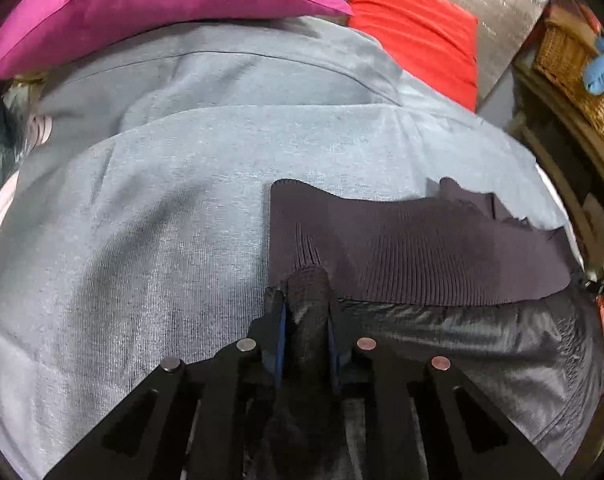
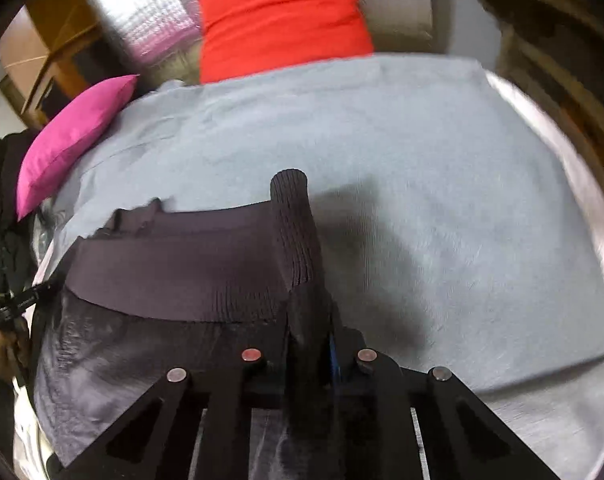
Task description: Fold large clothes
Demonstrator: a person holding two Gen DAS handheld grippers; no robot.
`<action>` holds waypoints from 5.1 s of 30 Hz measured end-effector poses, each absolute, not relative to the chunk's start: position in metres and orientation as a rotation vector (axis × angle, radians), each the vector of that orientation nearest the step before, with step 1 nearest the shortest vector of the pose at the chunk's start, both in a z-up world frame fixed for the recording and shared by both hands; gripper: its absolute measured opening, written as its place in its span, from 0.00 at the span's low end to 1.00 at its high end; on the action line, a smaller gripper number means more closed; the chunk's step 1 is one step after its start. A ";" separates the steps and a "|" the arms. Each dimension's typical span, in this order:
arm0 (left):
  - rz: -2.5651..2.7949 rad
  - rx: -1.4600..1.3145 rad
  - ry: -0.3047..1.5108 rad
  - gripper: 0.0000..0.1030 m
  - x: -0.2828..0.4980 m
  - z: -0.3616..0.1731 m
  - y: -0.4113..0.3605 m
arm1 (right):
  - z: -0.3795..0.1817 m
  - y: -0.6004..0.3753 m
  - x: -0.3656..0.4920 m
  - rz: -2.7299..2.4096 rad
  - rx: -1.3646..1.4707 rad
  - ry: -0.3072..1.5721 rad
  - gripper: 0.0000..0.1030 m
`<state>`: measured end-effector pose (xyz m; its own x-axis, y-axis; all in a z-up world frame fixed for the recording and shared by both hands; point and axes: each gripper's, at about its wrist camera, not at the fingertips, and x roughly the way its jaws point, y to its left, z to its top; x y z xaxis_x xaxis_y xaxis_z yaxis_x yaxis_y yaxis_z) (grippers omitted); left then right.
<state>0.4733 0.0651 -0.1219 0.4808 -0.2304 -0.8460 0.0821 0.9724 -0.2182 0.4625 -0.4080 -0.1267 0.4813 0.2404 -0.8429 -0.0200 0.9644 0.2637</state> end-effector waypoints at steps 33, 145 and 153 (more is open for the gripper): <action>-0.155 -0.073 0.998 0.17 0.402 -0.123 0.082 | -0.125 -0.418 0.380 0.085 0.274 1.010 0.11; 0.134 0.135 0.826 0.81 0.241 -0.124 -0.058 | -0.128 -0.348 0.229 -0.160 0.139 0.817 0.95; 0.117 0.123 0.795 0.81 0.233 -0.103 -0.049 | -0.120 -0.349 0.233 -0.178 0.146 0.831 0.97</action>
